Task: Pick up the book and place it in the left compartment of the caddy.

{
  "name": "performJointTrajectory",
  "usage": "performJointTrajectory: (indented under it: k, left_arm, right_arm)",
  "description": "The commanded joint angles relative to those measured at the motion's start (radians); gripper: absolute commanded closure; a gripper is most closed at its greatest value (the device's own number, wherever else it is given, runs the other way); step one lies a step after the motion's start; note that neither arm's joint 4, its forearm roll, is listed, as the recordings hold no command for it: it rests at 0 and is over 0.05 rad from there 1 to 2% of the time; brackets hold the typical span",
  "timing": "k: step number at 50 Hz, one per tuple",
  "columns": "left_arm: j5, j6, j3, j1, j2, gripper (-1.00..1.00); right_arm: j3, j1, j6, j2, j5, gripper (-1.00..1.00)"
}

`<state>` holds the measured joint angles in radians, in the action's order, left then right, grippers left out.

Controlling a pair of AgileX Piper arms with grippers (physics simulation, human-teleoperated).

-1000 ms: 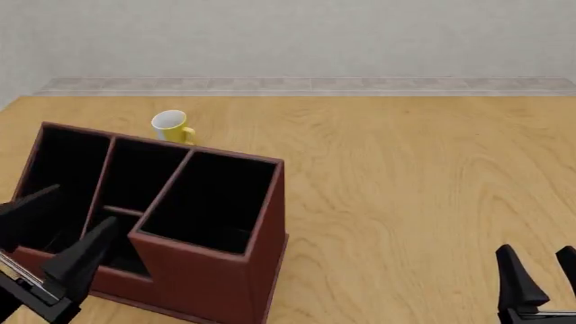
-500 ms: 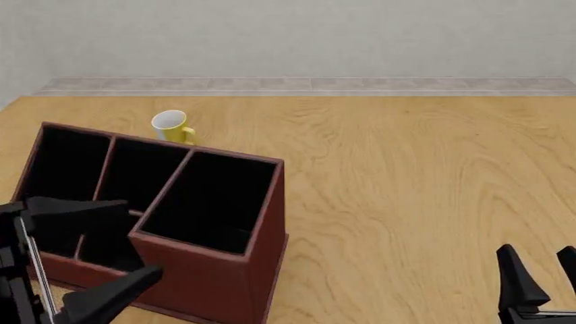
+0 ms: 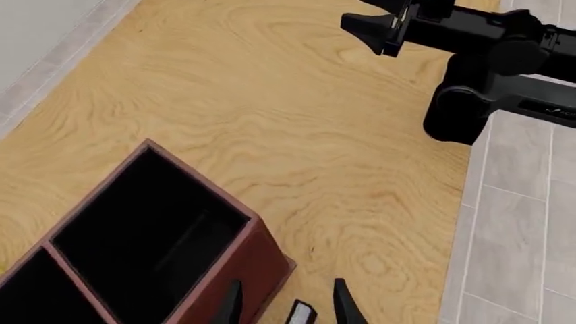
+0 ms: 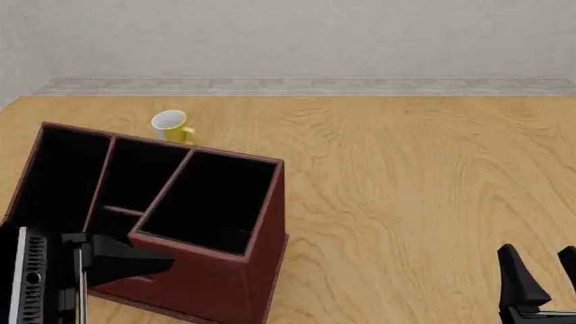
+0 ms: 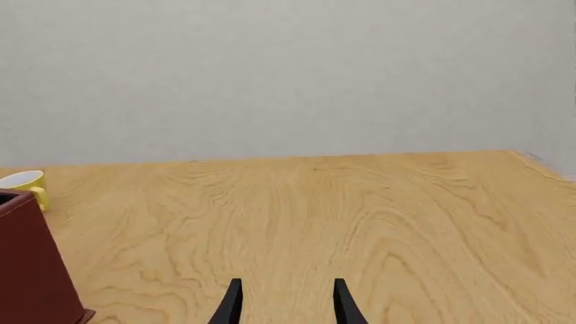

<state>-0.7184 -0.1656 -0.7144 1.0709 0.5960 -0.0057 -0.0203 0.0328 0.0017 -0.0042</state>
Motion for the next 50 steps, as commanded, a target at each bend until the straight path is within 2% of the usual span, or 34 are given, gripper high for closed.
performJointTrajectory:
  k: [1, 4, 14, 30, 38, 50]
  left_arm:
    - [-0.006, 0.017, 0.061, 0.037, 0.025, -1.00]
    - [0.004, 0.031, 0.085, 0.043, 0.026, -1.00]
    - [0.020, 0.012, 0.149, 0.038, 0.035, -1.00]
    - [0.016, 0.005, 0.158, 0.008, 0.025, -1.00]
    - [0.044, -0.014, 0.204, -0.022, 0.022, -1.00]
    - [0.093, 0.000, 0.248, -0.034, 0.033, -1.00]
  right_arm:
    - [0.000, -0.003, 0.005, 0.000, -0.001, -1.00]
    - [0.000, -0.004, 0.005, 0.000, -0.002, -1.00]
    - [0.001, -0.003, 0.006, 0.000, -0.003, -1.00]
    - [0.000, -0.002, 0.008, 0.000, 0.000, -1.00]
    - [-0.001, -0.004, 0.011, 0.000, 0.002, -1.00]
    - [0.000, -0.005, 0.010, 0.000, 0.001, -1.00]
